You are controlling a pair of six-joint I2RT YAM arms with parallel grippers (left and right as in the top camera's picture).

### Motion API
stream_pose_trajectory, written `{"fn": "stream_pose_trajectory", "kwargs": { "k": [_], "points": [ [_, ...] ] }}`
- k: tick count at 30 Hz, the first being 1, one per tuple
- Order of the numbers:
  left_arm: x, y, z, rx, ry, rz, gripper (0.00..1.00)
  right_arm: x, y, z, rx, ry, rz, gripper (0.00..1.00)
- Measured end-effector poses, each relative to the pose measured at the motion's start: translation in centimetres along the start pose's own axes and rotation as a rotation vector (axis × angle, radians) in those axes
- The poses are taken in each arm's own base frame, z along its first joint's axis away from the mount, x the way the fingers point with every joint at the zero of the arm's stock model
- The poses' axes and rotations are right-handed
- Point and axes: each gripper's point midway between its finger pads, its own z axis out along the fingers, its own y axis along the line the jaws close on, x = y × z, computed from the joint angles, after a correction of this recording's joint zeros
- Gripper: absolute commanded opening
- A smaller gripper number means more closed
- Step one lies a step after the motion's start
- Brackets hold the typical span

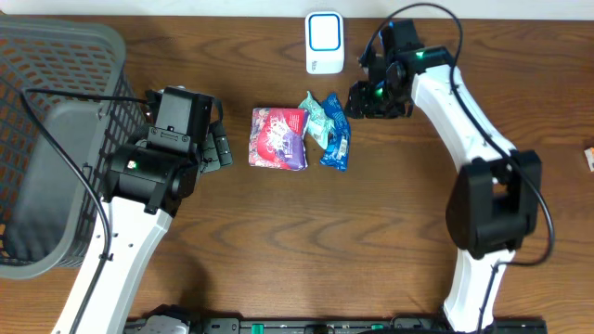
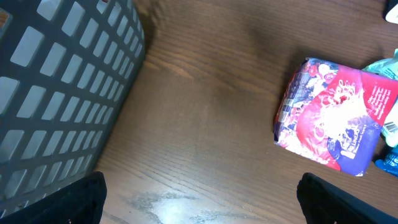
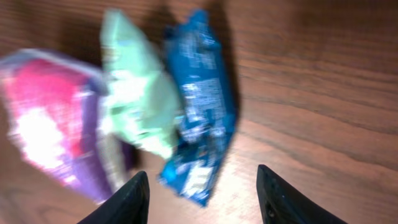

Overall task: Scan the item barcode
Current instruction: 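Reach the right gripper to the blue Oreo packet and grasp it, then drag the blue packet rightward and release it on the table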

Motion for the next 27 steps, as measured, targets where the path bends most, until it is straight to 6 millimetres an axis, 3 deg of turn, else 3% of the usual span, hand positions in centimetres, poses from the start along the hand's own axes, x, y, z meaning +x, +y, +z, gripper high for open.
{"fn": "stream_pose_trajectory", "kwargs": {
  "k": [4,10,14,22,27],
  "points": [
    [0.0,0.0,0.0,0.0,0.0,0.0,0.98,0.5,2.5,-0.1,0.002,-0.002,-0.057,0.51],
    [0.0,0.0,0.0,0.0,0.0,0.0,0.98,2.9,3.8,3.2,0.131,0.066,-0.104,0.49],
    [0.0,0.0,0.0,0.0,0.0,0.0,0.98,4.5,3.4,5.2,0.251,0.103,-0.113,0.48],
    [0.0,0.0,0.0,-0.001,0.0,0.0,0.98,6.4,2.5,6.4,0.485,0.076,-0.121,0.47],
    [0.0,0.0,0.0,0.0,0.0,0.0,0.98,6.9,1.6,8.7,0.527,0.009,-0.128,0.49]
  ]
}}
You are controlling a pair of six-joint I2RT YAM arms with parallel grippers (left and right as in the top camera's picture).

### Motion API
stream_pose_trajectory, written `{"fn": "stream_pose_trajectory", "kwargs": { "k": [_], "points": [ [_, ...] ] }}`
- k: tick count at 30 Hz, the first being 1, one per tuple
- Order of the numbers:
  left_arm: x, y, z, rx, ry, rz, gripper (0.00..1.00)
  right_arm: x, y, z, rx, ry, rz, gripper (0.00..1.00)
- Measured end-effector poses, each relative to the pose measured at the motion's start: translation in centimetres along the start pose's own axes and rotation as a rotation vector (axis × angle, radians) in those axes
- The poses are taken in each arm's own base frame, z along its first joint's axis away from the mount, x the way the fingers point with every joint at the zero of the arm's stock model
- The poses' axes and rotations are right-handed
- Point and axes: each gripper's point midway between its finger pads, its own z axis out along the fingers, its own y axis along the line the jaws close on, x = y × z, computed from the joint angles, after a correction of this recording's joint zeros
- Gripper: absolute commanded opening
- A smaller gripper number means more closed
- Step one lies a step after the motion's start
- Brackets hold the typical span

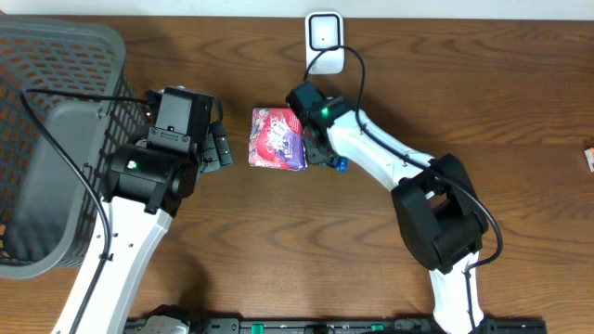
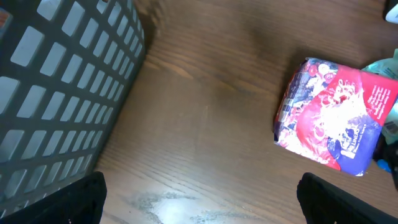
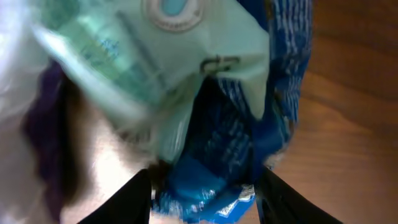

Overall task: Scan the item barcode
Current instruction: 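Drag the blue packet rightward and release it on the table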

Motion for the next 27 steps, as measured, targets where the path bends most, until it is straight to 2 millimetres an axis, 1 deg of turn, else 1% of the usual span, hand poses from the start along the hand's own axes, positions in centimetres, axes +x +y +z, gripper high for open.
{"fn": "stream_pose_trajectory", "kwargs": {
  "k": [2,6,10,12,16,20,23,27],
  "points": [
    [0.0,0.0,0.0,0.0,0.0,0.0,0.98,-0.1,-0.2,0.6,0.019,-0.027,0.008,0.49],
    [0.0,0.0,0.0,0.0,0.0,0.0,0.98,-0.1,-0.9,1.0,0.054,-0.05,0.015,0.4],
    [0.0,0.0,0.0,0.0,0.0,0.0,0.98,0.2,-1.6,1.1,0.084,-0.037,0.02,0.19],
    [0.0,0.0,0.0,0.0,0.0,0.0,0.98,0.5,-2.0,1.1,0.096,-0.026,0.027,0.02],
    [0.0,0.0,0.0,0.0,0.0,0.0,0.98,0.8,-3.1,1.0,0.095,0.011,0.045,0.01],
    [0.0,0.0,0.0,0.0,0.0,0.0,0.98,1.1,-4.2,0.9,0.035,0.079,0.092,0.01],
    [0.0,0.0,0.0,0.0,0.0,0.001,0.98,1.0,-4.9,0.8,-0.079,0.135,0.14,0.01],
    [0.0,0.0,0.0,0.0,0.0,0.0,0.98,0.6,-5.5,0.2,-0.341,0.203,0.186,0.01]
  ]
}}
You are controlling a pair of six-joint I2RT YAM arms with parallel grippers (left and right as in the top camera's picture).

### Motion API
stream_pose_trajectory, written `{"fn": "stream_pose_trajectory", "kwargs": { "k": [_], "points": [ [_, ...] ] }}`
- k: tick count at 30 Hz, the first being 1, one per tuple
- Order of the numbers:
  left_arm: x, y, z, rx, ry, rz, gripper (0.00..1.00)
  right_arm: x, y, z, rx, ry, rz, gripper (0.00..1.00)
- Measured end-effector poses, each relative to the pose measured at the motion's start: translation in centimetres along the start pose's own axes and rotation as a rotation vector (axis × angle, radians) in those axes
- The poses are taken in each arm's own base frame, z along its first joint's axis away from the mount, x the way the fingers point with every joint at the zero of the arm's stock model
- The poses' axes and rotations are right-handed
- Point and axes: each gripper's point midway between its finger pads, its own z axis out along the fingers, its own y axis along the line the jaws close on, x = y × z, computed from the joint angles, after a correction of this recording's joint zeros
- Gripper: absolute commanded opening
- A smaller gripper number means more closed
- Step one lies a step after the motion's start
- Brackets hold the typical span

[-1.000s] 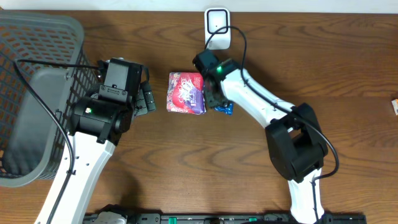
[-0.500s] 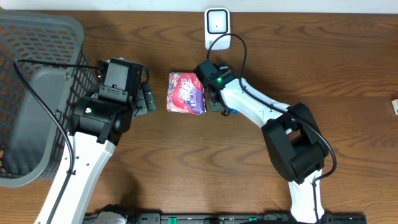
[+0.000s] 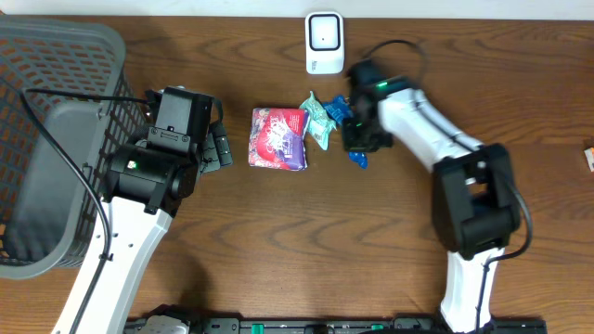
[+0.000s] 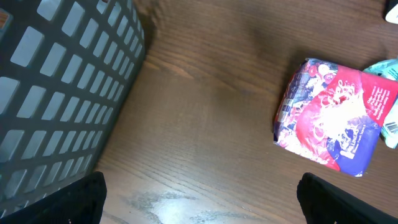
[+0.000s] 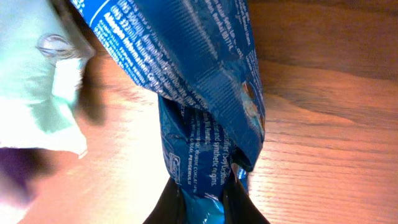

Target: Scan the item barcode

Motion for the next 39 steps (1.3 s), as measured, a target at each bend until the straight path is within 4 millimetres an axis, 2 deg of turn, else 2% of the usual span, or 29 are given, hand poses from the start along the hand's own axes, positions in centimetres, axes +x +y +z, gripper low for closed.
{"fn": "stream_pose_trajectory", "kwargs": {
  "k": [2,5,10,14,18,19,21,23,26,28,33,34,35,37,38,39],
  "points": [
    [0.0,0.0,0.0,0.0,0.001,0.0,0.98,-0.2,-0.3,-1.0,-0.192,0.037,0.032,0.01],
    [0.0,0.0,0.0,0.0,0.0,0.0,0.98,-0.7,-1.3,-2.6,-0.367,0.047,0.071,0.01],
    [0.0,0.0,0.0,0.0,0.0,0.0,0.98,-1.5,-4.7,-4.9,-0.576,0.009,0.168,0.01],
    [0.0,0.0,0.0,0.0,0.0,0.0,0.98,0.2,-7.6,-4.2,-0.645,0.034,0.28,0.02],
    [0.0,0.0,0.0,0.0,0.0,0.0,0.98,2.4,-9.1,-3.2,-0.714,0.072,0.374,0.09],
    [0.0,0.0,0.0,0.0,0.0,0.0,0.98,3.1,-9.6,-3.0,-0.735,0.084,0.408,0.15],
    [0.0,0.0,0.0,0.0,0.0,0.001,0.98,3.5,-10.9,-3.2,-0.742,0.081,0.45,0.19],
    [0.0,0.0,0.0,0.0,0.0,0.0,0.98,4.0,-12.4,-3.4,-0.705,0.091,0.492,0.29],
    [0.0,0.0,0.0,0.0,0.001,0.0,0.98,4.8,-14.6,-4.2,-0.582,0.134,0.523,0.38],
    [0.0,0.0,0.0,0.0,0.0,0.001,0.98,4.3,-16.3,-5.7,-0.456,0.118,0.502,0.41],
    [0.0,0.0,0.0,0.0,0.0,0.0,0.98,2.6,-17.5,-8.4,-0.31,0.037,0.446,0.36],
    [0.0,0.0,0.0,0.0,0.0,0.0,0.98,2.2,-17.3,-8.8,-0.294,0.022,0.431,0.32],
    [0.0,0.0,0.0,0.0,0.0,0.001,0.98,2.1,-17.1,-8.9,-0.283,0.016,0.421,0.18],
    [0.0,0.0,0.0,0.0,0.0,0.0,0.98,1.9,-16.1,-8.7,-0.258,0.023,0.384,0.05],
    [0.0,0.0,0.0,0.0,0.0,0.0,0.98,1.9,-15.6,-8.5,-0.247,0.027,0.367,0.01],
    [0.0,0.0,0.0,0.0,0.0,0.001,0.98,1.8,-14.6,-8.1,-0.231,0.035,0.332,0.01]
  ]
}}
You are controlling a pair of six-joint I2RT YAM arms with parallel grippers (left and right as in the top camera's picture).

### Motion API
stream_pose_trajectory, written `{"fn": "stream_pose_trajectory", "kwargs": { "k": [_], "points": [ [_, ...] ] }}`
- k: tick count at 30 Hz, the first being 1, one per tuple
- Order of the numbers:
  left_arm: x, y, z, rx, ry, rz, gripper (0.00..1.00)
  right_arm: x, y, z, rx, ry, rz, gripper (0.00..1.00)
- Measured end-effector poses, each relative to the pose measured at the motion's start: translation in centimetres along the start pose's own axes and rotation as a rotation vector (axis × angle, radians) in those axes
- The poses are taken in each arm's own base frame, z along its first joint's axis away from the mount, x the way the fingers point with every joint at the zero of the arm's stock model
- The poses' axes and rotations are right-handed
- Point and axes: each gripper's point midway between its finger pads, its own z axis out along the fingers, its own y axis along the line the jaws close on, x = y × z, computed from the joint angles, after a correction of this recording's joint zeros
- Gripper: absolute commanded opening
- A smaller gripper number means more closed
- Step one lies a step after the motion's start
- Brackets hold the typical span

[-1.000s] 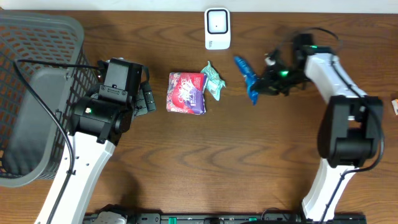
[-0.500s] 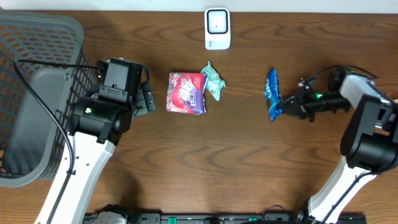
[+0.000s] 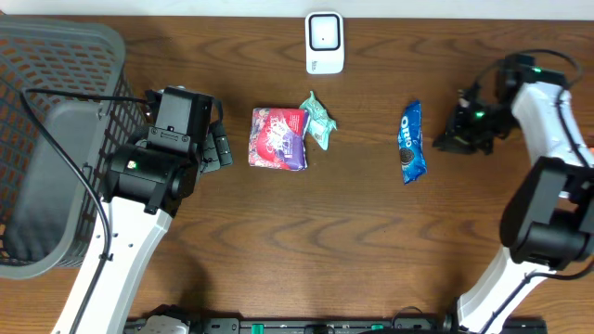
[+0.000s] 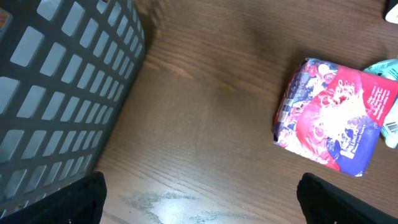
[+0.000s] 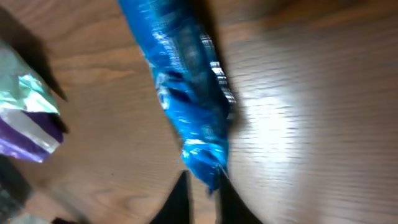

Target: Scan the item barcode

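Note:
A blue Oreo packet (image 3: 411, 141) is right of the table's middle, well apart from the other packets. My right gripper (image 3: 441, 139) is at its right side. In the right wrist view the packet (image 5: 186, 106) stretches away from me, its near tip pinched between the nearly closed fingers of that gripper (image 5: 202, 186); the view is blurred. The white scanner (image 3: 324, 42) stands at the back centre. My left gripper (image 3: 218, 147) is open with nothing in it, just left of the pink and purple packet (image 3: 277, 138); its fingers (image 4: 81, 199) show at the bottom corners.
A mint green packet (image 3: 318, 119) lies against the pink and purple packet (image 4: 333, 118). A large grey mesh basket (image 3: 56, 139) fills the left end of the table, and its wall (image 4: 62, 93) is close beside my left gripper.
My right gripper has moved to the right with the blue packet, from right beside the green packet to a spot well clear of the pile. The left arm has not moved.
My right gripper was open above the packets, near the scanner. Then it was down over the blue and green packets, still open. Then it was shut on the blue packet's end beside the green one, and now holds it far to the right.

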Motion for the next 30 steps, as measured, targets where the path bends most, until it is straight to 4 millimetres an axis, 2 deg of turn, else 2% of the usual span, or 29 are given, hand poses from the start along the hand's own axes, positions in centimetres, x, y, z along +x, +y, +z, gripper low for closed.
{"fn": "stream_pose_trajectory", "kwargs": {
  "k": [6,10,16,19,23,27,30],
  "points": [
    [0.0,0.0,0.0,0.0,0.0,-0.001,0.98,1.1,2.7,2.0,0.101,0.029,-0.122,0.02],
    [0.0,0.0,0.0,0.001,0.0,0.0,0.98,1.2,3.3,3.4,0.158,0.017,-0.154,0.02],
    [0.0,0.0,0.0,0.0,0.0,0.0,0.98,2.0,0.9,5.8,0.241,0.018,-0.114,0.01],
    [0.0,0.0,0.0,0.0,0.0,0.0,0.98,2.0,-0.3,5.7,0.303,0.01,-0.083,0.01],
    [0.0,0.0,0.0,0.0,0.0,0.0,0.98,2.2,-0.9,5.1,0.347,0.019,-0.06,0.03],
    [0.0,0.0,0.0,0.0,0.0,0.0,0.98,1.3,-0.2,3.3,0.363,-0.006,-0.057,0.09],
    [0.0,0.0,0.0,0.0,0.0,-0.001,0.98,-0.7,1.1,1.8,0.348,-0.08,-0.074,0.14]
  ]
}}
